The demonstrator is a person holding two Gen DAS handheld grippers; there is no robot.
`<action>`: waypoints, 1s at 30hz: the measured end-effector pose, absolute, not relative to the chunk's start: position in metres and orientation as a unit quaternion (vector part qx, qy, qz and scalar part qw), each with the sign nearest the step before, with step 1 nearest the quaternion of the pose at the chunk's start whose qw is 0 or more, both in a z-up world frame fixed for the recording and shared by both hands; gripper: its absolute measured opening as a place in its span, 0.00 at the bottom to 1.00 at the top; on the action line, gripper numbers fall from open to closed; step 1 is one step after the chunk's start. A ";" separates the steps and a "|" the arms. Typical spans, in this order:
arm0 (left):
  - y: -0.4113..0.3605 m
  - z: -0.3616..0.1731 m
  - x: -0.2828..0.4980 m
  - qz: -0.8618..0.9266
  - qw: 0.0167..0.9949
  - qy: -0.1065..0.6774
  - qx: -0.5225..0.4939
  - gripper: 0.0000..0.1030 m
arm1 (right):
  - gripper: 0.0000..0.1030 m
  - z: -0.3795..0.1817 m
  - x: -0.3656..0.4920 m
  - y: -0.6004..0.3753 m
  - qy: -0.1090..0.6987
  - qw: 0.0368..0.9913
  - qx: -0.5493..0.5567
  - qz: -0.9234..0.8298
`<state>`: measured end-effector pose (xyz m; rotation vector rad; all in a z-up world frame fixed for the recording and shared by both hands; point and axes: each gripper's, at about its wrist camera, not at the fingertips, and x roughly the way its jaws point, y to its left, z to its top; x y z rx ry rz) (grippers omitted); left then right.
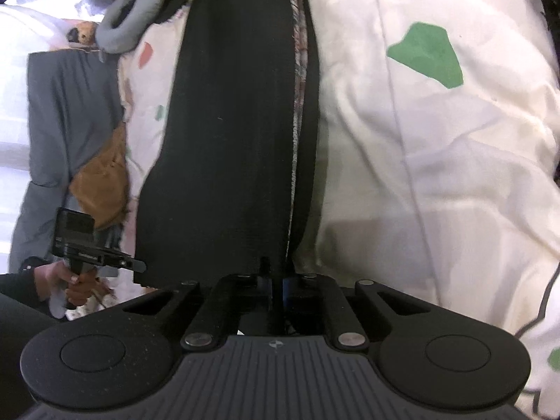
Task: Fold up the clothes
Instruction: 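Carry the hanging shorts and lower them toward the bed with both grippers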
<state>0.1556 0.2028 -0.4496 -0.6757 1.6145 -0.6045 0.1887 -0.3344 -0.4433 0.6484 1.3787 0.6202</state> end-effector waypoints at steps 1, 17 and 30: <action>0.204 -0.447 0.155 -0.264 0.600 0.697 -0.291 0.03 | 0.02 -0.440 0.187 -0.334 0.614 0.680 0.291 0.277; 0.220 -0.435 0.120 -0.276 0.565 0.722 -0.289 0.04 | 0.02 -0.429 0.143 -0.316 0.645 0.628 0.294 0.323; 0.220 -0.395 0.144 -0.291 0.609 0.673 -0.303 0.03 | 0.02 -0.404 0.147 -0.328 0.617 0.644 0.301 0.337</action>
